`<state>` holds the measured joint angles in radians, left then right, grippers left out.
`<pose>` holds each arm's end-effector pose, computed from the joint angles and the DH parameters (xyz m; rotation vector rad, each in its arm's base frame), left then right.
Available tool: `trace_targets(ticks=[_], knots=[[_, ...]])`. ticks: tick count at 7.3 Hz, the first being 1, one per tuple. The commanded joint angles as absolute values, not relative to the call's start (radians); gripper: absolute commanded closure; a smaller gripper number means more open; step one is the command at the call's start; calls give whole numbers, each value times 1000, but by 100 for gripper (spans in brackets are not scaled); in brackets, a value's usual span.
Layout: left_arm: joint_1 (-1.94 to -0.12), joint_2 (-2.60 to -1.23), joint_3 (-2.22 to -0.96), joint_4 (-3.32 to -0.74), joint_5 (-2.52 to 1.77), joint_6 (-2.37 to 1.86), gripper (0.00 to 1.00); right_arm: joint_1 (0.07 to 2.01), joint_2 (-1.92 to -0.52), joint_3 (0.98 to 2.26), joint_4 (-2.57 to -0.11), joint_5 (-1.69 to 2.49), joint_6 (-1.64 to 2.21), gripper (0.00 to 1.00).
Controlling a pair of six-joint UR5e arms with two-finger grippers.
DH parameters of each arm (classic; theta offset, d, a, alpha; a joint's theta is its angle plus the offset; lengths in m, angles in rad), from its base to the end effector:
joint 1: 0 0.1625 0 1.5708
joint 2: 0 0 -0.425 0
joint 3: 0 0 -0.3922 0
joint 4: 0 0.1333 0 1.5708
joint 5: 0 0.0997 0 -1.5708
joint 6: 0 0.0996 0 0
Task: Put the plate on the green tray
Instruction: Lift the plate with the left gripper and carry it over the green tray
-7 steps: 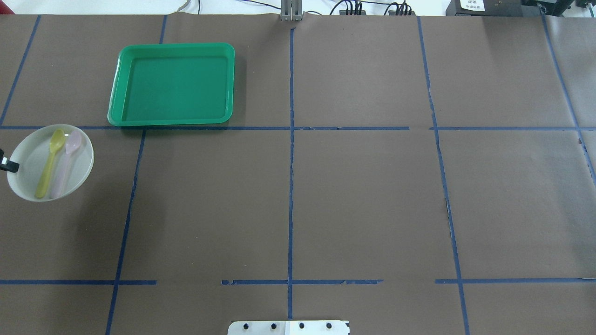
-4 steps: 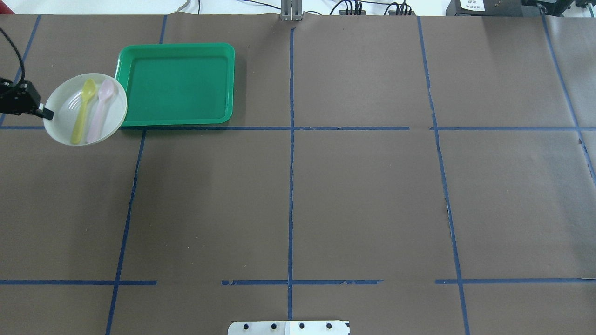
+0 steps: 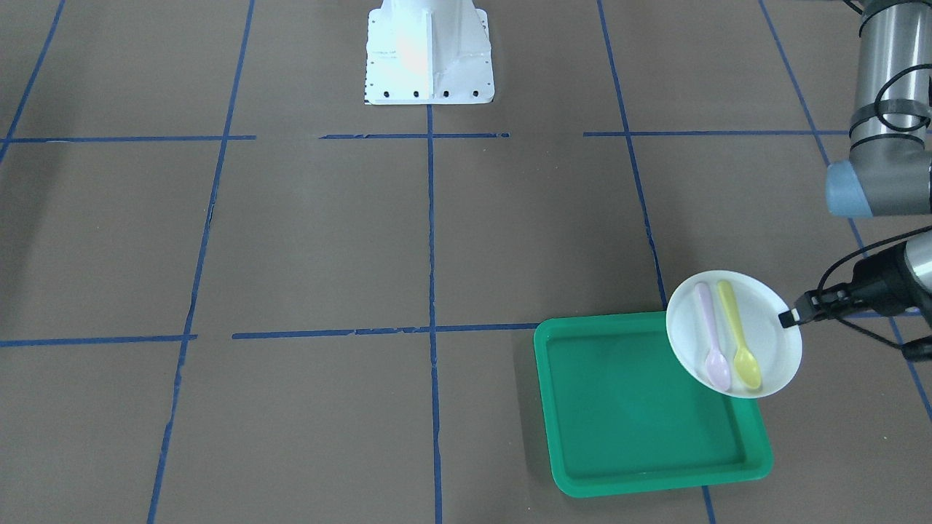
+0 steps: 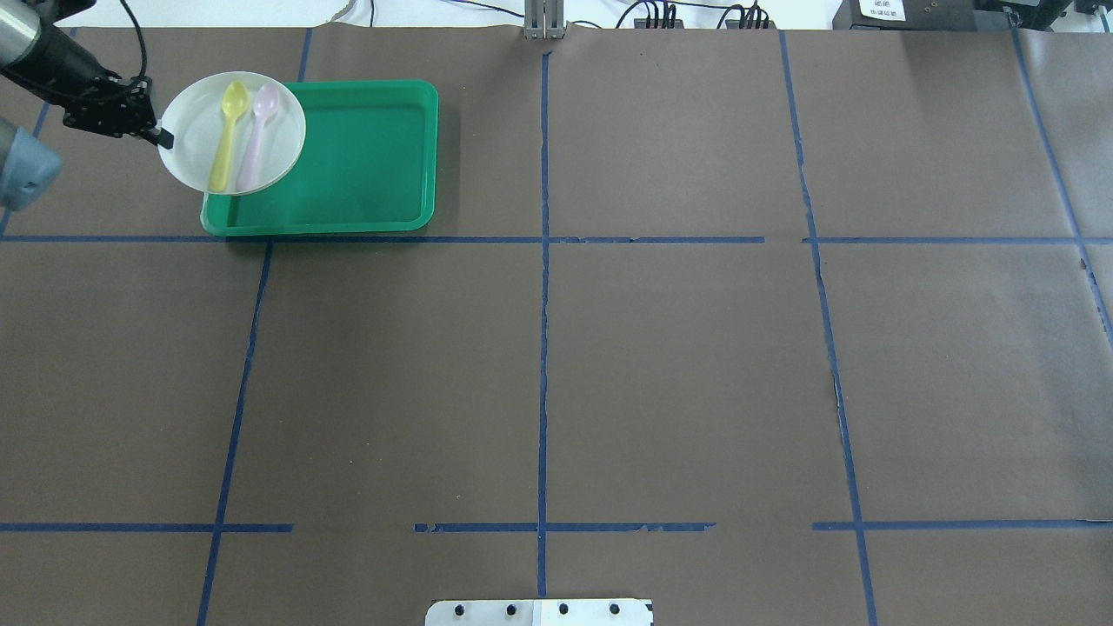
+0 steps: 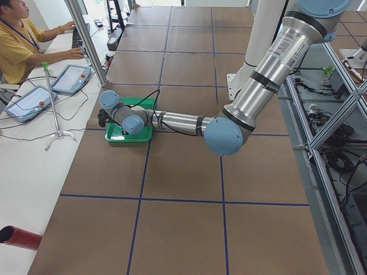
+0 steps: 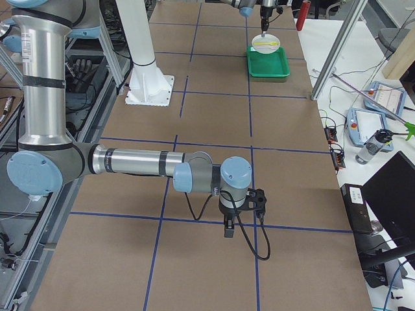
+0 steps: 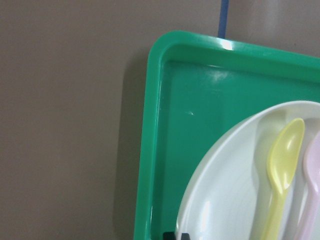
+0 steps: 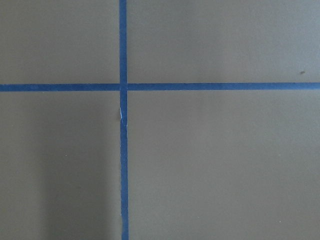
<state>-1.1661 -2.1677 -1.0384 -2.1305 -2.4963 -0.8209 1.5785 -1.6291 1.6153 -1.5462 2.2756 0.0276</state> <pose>0.2444 -0.7071 0.4791 -0.0411 1.0606 -0.0877 0.0724 -0.4674 0.6670 0.0033 -0.7049 0.0300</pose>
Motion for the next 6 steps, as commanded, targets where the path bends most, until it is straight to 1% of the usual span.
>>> trace_targets(ticks=[1,2,5,6], knots=[[-1103,-2227,-945,-2184,-2477,-874,100,1578,-1629,1615,-1546,2276,28,0],[-1092,-2268,-890,-2206,-2477,-912,100,1578,-1629,1615,-1546,2276,28,0],[-1088,-2279,-867,-2214,-2476,-989,100,1578,-1629,1615,-1546,2276,28,0],[-1083,-2278,-867,-2214,-2467,-991,84,1578,-1629,1615,-1546,2276,28,0]])
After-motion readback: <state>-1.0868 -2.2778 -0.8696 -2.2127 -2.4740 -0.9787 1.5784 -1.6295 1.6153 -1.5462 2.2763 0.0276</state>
